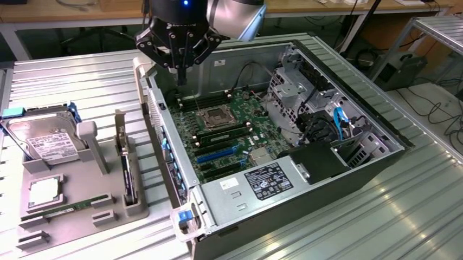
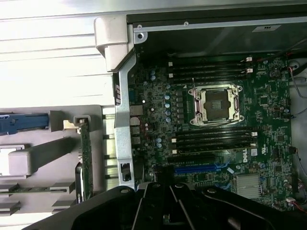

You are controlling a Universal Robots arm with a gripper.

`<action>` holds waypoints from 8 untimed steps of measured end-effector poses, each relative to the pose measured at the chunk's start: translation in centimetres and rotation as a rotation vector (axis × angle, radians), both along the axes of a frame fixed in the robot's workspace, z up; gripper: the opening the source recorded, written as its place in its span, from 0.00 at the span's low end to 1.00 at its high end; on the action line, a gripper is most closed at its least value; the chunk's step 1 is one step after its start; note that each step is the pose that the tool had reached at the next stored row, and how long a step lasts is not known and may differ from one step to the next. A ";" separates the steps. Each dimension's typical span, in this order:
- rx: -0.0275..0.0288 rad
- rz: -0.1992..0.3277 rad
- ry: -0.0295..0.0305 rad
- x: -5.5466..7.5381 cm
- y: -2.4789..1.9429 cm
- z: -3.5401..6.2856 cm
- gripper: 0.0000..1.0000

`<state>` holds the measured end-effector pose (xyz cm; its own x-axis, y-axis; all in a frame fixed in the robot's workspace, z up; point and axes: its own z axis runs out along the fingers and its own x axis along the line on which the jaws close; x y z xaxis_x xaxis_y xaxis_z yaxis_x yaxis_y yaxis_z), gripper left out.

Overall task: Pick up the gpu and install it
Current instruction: 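Reach for the gpu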

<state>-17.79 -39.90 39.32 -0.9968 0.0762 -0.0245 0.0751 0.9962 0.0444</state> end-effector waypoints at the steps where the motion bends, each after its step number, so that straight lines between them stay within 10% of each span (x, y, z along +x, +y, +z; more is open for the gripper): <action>1: 0.0000 0.000 0.0000 0.0 0.00 0.00 0.11; 8: 0.0000 0.000 0.0000 -0.3 0.00 -0.01 0.11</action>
<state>-18.11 -39.90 39.31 -0.9968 0.0762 -0.0244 0.0751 0.9962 0.0443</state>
